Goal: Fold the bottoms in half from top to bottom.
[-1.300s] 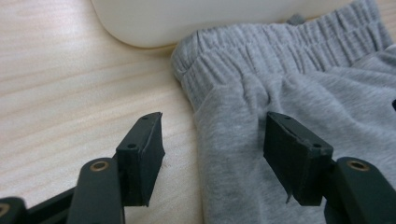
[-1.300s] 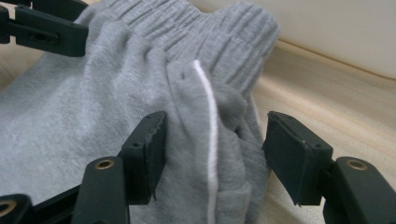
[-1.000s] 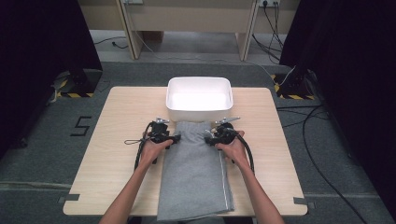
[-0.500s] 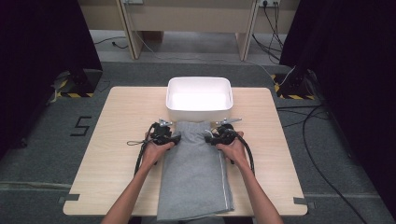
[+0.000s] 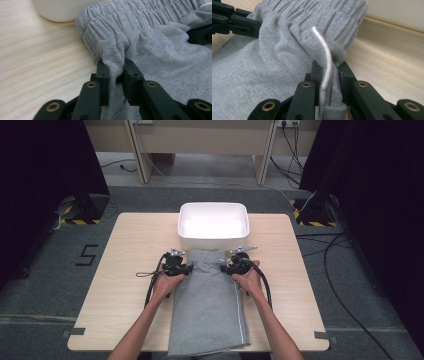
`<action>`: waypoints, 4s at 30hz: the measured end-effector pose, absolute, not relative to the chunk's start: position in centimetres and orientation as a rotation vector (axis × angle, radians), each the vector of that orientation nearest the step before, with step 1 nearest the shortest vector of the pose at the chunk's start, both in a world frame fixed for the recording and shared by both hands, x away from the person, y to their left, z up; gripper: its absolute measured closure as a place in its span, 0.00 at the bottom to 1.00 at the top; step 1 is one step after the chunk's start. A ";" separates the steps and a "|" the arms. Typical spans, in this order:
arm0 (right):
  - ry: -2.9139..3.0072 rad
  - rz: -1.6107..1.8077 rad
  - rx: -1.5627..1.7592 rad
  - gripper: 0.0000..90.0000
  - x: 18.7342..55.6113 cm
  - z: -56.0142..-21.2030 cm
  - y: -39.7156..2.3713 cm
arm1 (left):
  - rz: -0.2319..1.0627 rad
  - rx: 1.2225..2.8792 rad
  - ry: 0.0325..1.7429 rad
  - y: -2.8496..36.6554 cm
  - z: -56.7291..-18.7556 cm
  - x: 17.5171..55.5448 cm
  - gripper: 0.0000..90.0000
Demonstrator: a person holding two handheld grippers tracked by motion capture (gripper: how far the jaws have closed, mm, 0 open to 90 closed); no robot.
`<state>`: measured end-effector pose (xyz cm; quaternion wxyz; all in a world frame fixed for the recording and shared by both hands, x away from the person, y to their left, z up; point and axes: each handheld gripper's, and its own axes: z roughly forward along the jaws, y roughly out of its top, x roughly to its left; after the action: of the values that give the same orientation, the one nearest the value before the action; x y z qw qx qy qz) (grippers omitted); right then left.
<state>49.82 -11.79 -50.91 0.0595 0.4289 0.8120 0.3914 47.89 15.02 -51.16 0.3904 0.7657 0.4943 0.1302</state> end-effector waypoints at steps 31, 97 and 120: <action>2.393 1.410 1.127 0.89 48.9 -45.0 -13.1 | 0.384 1.881 1.082 16.5 -44.2 47.5 0.94; 2.534 1.220 0.814 0.89 37.7 -50.2 -13.0 | 0.271 2.068 0.946 16.5 -50.9 35.1 0.85; 2.444 1.410 0.991 0.50 39.3 -47.7 -14.1 | 0.248 1.905 0.995 18.7 -48.4 37.7 0.60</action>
<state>39.34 -14.11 -47.70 0.0755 0.3304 0.8149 0.4702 37.67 18.66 -48.42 0.4698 0.7774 0.4059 0.1013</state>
